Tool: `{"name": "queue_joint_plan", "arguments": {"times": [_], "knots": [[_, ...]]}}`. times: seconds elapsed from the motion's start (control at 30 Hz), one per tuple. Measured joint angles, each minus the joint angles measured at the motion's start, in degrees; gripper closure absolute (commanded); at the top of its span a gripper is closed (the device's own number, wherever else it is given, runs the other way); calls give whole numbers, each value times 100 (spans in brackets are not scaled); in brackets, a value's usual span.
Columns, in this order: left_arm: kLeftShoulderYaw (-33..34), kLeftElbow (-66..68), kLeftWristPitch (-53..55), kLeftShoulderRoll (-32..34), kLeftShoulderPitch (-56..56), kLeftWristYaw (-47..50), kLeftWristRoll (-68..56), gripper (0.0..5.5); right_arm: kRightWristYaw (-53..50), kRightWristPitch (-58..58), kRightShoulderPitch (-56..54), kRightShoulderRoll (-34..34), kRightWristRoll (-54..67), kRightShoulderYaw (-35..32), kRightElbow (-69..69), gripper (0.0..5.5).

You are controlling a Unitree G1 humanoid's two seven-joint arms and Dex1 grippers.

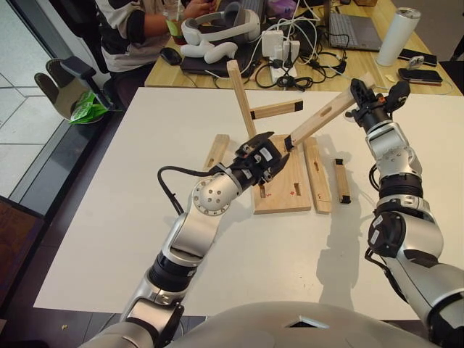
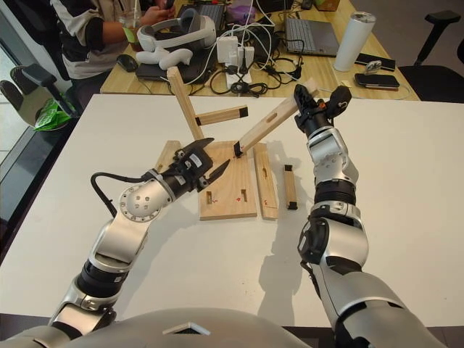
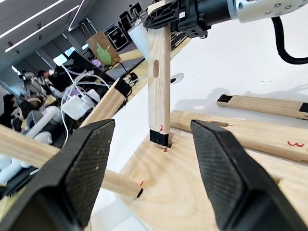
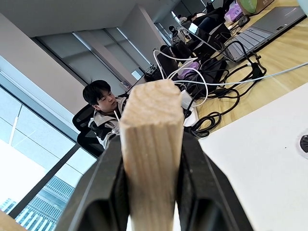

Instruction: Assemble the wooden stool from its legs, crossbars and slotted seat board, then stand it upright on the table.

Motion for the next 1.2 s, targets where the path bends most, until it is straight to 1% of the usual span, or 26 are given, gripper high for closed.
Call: {"name": "queue_joint_plan", "arguments": {"times": [0.13, 0.27, 0.47, 0.63, 0.8, 0.93, 1.07, 1.2], "knots": [[315, -47, 615, -261, 3, 278, -110, 258, 32, -29, -46, -24, -175, 123, -14, 451], [644, -43, 880, -394, -50, 528, -190, 258, 20, -44, -81, -29, -386, 340, -151, 451], [905, -44, 1022, -580, -159, 802, -327, 258, -270, 4, -130, -64, -733, 764, -535, 451], [1198, -12, 1025, -643, -270, 1050, -450, 258, -616, 33, -123, -306, -1237, 1145, -933, 451], [1482, 89, 1024, -810, -480, 1327, -612, 258, -678, 36, -138, -335, -1305, 1175, -837, 451], [1672, 244, 1007, -954, -660, 1564, -728, 258, -552, 17, -317, -362, -1253, 1003, -420, 451], [1814, 423, 961, -1200, -944, 1820, -870, 258, -239, -42, -531, -435, -1177, 850, 101, 451], [1908, 652, 841, -1335, -1144, 2020, -972, 258, 285, -79, -776, -468, -1194, 890, 524, 451]]}}
